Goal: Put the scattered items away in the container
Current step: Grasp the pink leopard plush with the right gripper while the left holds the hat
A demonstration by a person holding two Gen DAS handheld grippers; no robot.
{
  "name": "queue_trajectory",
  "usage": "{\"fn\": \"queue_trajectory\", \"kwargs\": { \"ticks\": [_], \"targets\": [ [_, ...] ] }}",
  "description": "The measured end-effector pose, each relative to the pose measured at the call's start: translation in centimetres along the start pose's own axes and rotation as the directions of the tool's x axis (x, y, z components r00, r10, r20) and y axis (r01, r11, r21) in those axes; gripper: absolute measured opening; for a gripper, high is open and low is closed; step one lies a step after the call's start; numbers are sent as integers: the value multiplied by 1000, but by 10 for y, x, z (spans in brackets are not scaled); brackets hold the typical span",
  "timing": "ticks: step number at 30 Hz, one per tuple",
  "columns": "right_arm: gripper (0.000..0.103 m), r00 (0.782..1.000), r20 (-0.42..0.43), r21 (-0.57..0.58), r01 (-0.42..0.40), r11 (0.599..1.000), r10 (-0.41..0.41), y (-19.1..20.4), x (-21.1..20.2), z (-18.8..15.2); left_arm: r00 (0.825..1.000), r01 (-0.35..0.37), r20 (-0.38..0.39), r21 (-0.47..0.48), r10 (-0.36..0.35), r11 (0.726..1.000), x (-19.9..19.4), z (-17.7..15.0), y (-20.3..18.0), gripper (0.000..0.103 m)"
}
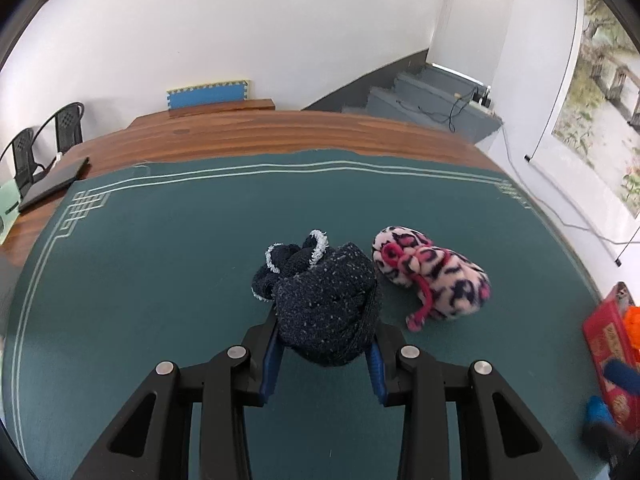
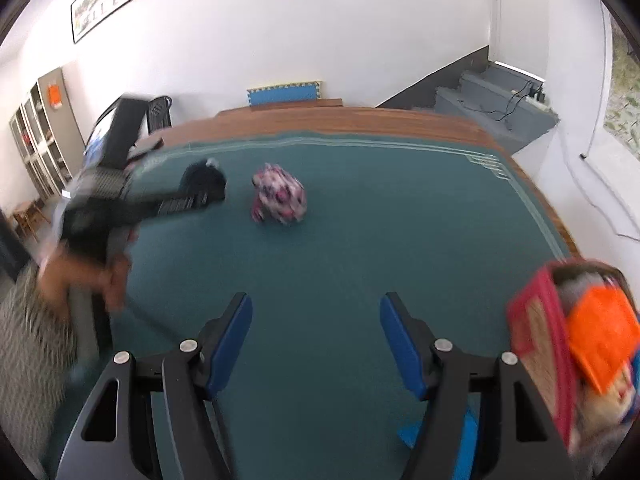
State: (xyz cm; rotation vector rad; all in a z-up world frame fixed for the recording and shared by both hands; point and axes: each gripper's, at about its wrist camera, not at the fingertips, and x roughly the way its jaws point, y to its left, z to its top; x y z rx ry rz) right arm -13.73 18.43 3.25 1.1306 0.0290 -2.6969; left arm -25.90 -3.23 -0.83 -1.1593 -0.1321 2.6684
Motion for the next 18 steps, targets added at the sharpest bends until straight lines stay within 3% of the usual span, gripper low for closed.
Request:
{"fn": "queue_trajectory", "kwargs": {
  "ticks": [8,18],
  "targets": [
    [70,999,-40,-8,8,1000,-9,24,71,53,998,30,55,-13,-29,999,-32,-9,3,37],
    [70,997,-78,2,13,1000,-13,23,130,78,999,38,34,-28,-38,999,-24,-11,11,37]
  ]
}}
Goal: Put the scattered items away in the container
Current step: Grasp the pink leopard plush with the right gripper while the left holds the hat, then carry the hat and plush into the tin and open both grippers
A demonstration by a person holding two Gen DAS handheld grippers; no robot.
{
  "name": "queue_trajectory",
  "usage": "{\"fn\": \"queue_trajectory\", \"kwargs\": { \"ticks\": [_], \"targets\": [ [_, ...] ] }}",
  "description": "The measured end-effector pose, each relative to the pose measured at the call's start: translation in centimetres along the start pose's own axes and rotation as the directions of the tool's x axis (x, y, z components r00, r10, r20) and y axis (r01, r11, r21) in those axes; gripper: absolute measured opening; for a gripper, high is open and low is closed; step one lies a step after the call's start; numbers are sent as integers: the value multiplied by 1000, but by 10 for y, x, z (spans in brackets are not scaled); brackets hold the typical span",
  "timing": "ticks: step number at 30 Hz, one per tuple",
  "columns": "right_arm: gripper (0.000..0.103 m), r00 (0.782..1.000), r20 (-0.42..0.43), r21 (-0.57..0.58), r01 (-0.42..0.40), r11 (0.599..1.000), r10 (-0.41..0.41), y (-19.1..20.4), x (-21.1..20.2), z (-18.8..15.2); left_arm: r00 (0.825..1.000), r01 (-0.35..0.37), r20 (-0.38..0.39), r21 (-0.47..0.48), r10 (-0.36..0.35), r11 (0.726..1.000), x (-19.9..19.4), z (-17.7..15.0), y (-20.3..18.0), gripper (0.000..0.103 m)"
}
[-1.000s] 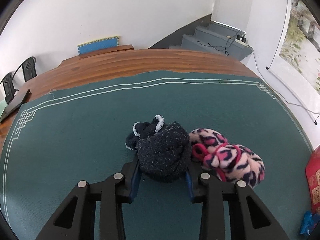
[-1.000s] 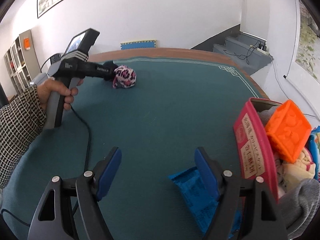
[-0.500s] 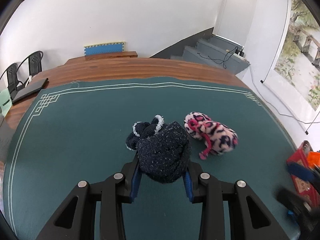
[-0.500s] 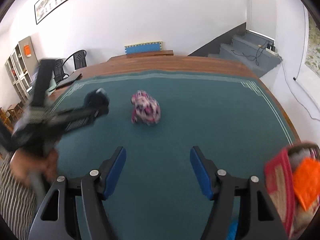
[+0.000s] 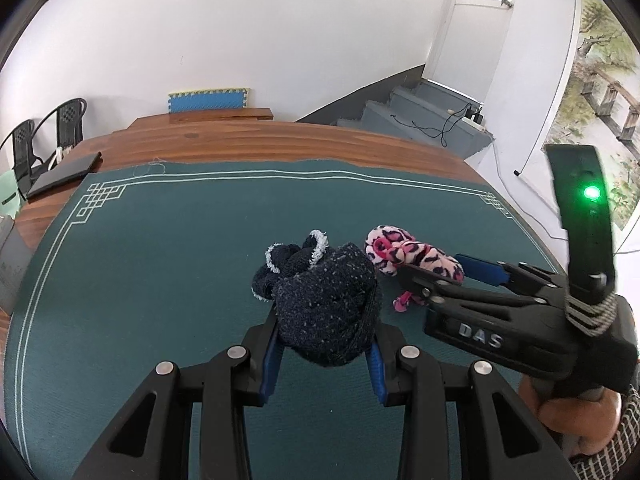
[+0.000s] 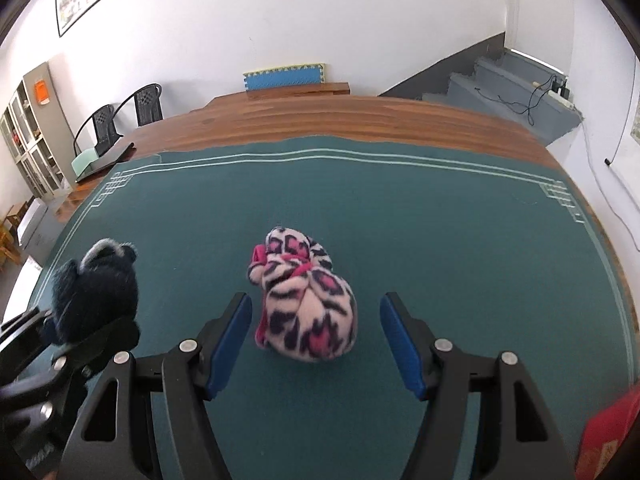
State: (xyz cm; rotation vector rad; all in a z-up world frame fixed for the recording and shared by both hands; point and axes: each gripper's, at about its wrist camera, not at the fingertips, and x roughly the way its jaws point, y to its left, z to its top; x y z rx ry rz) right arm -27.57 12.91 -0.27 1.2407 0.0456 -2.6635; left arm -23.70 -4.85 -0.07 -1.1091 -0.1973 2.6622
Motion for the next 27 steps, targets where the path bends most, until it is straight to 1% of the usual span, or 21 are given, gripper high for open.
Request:
{"fn": "queue_trajectory", "kwargs": {
  "ticks": [1,3,4,6,9,12,15,17,18,19,22,25,27],
  "targets": [
    [67,1000,-9,1,-5,1000,5,-1,4,0,1000,1,0,1,-1,1000,0,-1,0,37],
    [44,999,-34,6,-15,1000,15,-1,10,-1,1000,2,-1,5,-2,1000,0,-1,-1,37],
    [43,999,-40,13,-15,1000,16,-2,12,-2,1000,1,-1,7,-1,1000,0,-2,-2,37],
    [37,999,-38,24,-12,1000,13,-3,11,-5,1000,3,-4,8,-3,1000,1,-3,-3,37],
    [35,1000,-5,53,-29,998,30,-9,-6,-10,1000,7,-10,14,-7,1000,2,-7,-4,37],
    [34,998,48,63,-38,997,35,-14,-37,-16,1000,2,-19,35,-1,999,4,-10,-11,37],
    [34,996,85,69,-40,997,34,-21,-71,-28,1000,-1,-9,54,1,999,1,-12,-21,37],
    [34,994,108,64,-22,998,15,-27,-93,-37,1000,4,-15,53,-3,999,-2,-14,-28,37],
    [34,993,119,60,-8,998,1,-30,-104,-42,1000,17,-25,53,-16,998,-4,-17,-35,37],
    [34,992,126,60,3,998,-11,-33,-112,-46,999,30,-33,57,-28,998,-6,-20,-42,37],
    [35,988,150,78,35,996,-46,-55,-146,-69,997,65,-51,109,-60,992,-15,-32,-75,37],
    [35,980,178,106,68,992,-87,-77,-178,-87,992,122,-63,168,-113,978,-29,-44,-113,37],
    [35,974,194,136,91,987,-117,-99,-202,-101,986,163,-67,205,-152,965,-40,-51,-140,37]
  ]
}}
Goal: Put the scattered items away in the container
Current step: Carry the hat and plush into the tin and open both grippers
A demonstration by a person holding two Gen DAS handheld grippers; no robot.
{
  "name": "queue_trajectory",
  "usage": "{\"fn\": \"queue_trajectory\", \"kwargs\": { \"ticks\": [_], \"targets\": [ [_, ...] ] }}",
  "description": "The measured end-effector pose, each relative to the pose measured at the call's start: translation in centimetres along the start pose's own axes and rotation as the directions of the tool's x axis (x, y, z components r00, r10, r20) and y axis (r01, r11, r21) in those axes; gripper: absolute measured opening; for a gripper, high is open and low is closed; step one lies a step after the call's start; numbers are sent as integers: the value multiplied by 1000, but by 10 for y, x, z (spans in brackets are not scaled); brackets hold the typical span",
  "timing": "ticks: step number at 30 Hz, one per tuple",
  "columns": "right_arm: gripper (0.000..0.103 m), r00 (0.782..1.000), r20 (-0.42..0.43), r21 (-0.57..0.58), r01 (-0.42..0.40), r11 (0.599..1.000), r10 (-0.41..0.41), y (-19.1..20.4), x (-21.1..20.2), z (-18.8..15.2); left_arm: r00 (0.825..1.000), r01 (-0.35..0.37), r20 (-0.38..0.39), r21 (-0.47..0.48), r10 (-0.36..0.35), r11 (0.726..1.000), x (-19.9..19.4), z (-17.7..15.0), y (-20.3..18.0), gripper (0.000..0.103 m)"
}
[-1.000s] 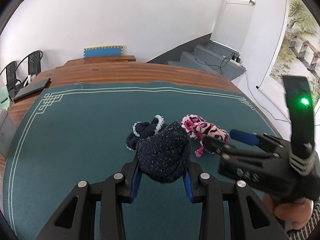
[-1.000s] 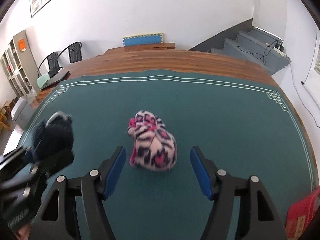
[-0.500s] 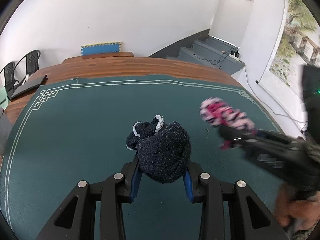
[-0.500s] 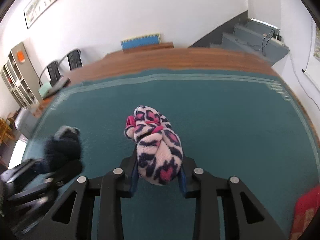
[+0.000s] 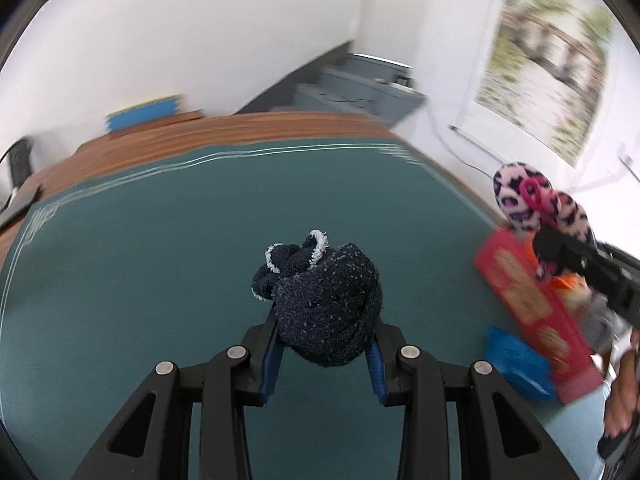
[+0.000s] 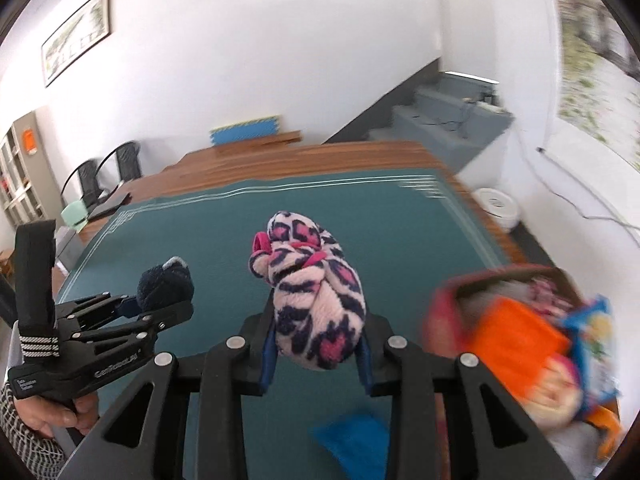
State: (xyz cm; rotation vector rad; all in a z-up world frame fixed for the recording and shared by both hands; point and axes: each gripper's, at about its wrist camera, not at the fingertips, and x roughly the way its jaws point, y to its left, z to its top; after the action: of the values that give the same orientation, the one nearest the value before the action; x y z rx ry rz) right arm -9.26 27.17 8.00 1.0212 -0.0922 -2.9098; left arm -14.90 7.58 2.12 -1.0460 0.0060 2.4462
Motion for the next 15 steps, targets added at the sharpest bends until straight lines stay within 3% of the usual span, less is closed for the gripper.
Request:
{"fn": "queue_trajectory", "kwargs": {
  "ticks": [7,11,15],
  "targets": [
    [35,989,37,121,136,983,-141,-107,-72,-15,984,179,6,94,-180,979,-21,1,-96,37],
    [35,988,3,168,151,974,-154,-149,-79,-19,963,268,-13,137,-269,954,-24,3,-147,37],
    [35,988,-23,148,157,976,-155,-162,-76,-23,943,333,-44,166,-331,928,-21,3,-187,37]
  ]
}}
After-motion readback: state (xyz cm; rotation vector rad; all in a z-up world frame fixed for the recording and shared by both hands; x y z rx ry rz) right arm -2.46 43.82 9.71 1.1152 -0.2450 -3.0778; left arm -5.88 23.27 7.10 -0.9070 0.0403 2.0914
